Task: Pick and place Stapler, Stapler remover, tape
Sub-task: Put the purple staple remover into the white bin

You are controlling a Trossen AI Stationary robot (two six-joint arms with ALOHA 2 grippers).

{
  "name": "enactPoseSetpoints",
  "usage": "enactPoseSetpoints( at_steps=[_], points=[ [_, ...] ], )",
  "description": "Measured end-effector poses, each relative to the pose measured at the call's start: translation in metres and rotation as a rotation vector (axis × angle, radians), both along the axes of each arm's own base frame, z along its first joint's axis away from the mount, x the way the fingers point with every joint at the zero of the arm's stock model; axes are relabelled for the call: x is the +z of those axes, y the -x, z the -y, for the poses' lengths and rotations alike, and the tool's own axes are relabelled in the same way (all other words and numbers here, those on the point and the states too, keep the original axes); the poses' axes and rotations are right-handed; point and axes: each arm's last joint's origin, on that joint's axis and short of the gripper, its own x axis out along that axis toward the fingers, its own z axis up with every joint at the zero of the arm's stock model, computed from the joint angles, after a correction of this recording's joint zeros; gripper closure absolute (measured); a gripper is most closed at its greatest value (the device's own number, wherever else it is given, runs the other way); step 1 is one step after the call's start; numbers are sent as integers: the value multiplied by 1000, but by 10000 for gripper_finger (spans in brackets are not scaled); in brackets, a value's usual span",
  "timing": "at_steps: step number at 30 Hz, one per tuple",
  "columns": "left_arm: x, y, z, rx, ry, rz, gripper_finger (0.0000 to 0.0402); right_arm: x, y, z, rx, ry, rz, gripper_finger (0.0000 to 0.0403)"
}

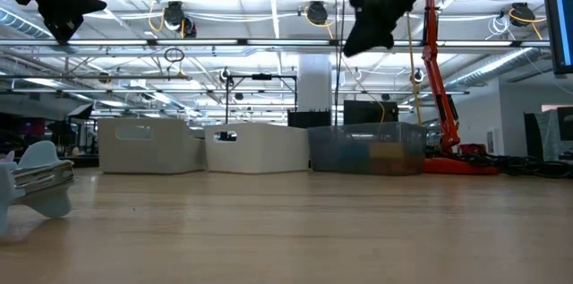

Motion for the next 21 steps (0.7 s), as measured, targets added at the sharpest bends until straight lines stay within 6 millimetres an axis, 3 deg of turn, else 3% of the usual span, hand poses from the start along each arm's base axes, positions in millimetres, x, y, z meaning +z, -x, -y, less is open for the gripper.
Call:
enactPoseSetpoints(
  at_steps=[4, 9, 16, 21],
  points=[
    [0, 0, 0, 1, 16, 0, 188, 3, 10, -35, 75, -56, 165, 355],
    [0, 0, 1, -28, 66, -2, 188, -12, 26, -71, 138, -76, 381, 394],
    [0, -6, 3, -63, 105, -34, 188, -51, 49, -102, 171, -152, 633, 395],
    [-2, -29, 10, -121, 128, -134, 188, -86, 65, -114, 134, -189, 692, 402]
  ],
)
